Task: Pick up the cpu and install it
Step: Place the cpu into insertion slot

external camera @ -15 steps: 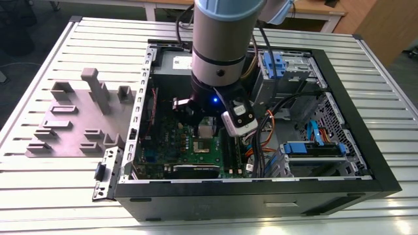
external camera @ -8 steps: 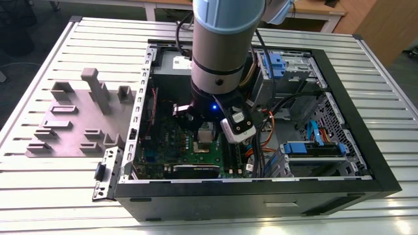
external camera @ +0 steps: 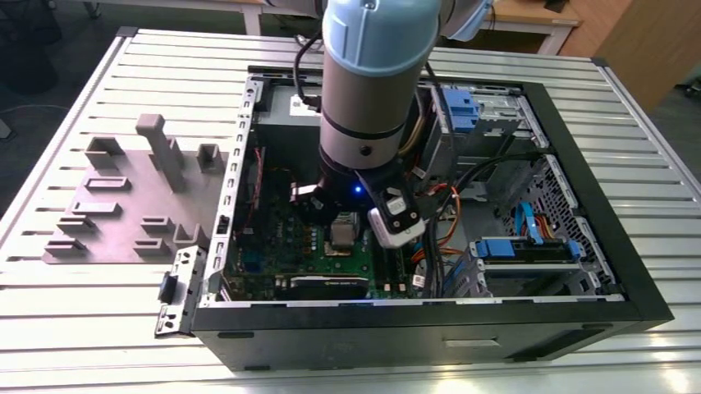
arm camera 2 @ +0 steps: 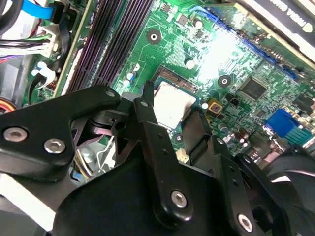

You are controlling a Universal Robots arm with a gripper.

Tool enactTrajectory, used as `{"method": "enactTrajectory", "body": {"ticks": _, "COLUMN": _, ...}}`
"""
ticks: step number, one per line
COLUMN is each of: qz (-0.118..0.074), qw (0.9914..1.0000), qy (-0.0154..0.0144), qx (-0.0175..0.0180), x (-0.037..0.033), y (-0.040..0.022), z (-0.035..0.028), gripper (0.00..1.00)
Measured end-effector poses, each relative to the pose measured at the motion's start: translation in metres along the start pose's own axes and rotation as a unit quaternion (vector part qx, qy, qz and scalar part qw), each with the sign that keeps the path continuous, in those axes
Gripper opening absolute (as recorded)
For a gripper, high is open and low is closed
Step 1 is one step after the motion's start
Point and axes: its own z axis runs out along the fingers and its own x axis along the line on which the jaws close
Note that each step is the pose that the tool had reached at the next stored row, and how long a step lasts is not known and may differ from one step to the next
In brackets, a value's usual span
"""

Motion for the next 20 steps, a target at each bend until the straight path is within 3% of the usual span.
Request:
{"method": "enactTrajectory", "body": {"ticks": 16, "qz": 0.000, "qw": 1.00000, "qy": 0.0001, "qx": 0.0000, "x": 0.0000, "y": 0.0000, "z": 0.0015, "gripper": 0.47}}
{"method": "enactTrajectory", "body": {"ticks": 20, "qz": 0.000, "qw": 1.00000, "qy": 0.0008, "qx": 0.0001, "x": 0.0000, "y": 0.0000, "z": 0.0048, "gripper": 0.47}}
